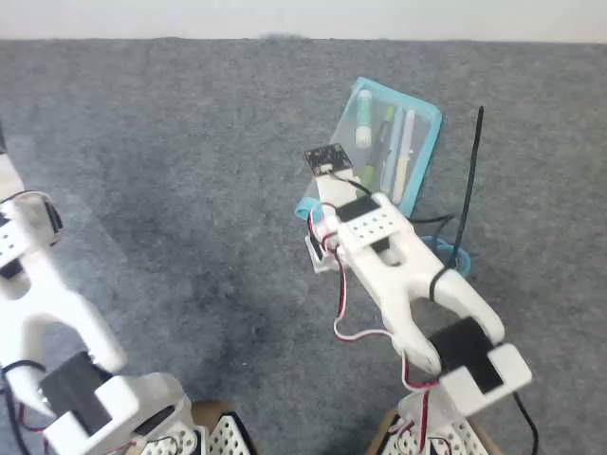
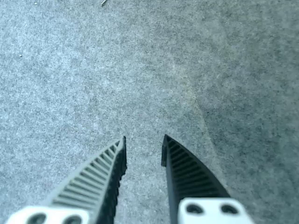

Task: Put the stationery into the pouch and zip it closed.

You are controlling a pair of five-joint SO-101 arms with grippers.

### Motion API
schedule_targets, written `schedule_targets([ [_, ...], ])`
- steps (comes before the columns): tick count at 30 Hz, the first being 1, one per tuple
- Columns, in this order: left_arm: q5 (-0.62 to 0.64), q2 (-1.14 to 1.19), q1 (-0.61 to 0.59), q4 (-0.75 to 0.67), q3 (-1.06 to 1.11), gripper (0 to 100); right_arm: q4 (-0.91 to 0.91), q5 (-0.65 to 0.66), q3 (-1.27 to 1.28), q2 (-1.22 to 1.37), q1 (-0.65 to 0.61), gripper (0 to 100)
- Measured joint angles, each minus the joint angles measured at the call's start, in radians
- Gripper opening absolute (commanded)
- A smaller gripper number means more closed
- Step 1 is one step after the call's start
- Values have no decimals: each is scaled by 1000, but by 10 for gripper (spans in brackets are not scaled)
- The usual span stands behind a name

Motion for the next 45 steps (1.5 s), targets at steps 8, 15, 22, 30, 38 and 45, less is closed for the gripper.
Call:
schedule_targets([
  [8,0,0,-15,0,0,119,54,-15,-169,147,2,25],
  [15,0,0,-20,0,0,119,28,-72,-215,152,97,29],
  [22,0,0,-20,0,0,119,-28,-126,-222,160,120,113],
  [30,-2,0,-20,0,0,119,5,-126,-224,160,118,403],
  [38,-2,0,-20,0,0,119,94,-124,-189,112,77,250],
  [45,-2,0,-20,0,0,119,34,-66,-17,-75,29,199],
])
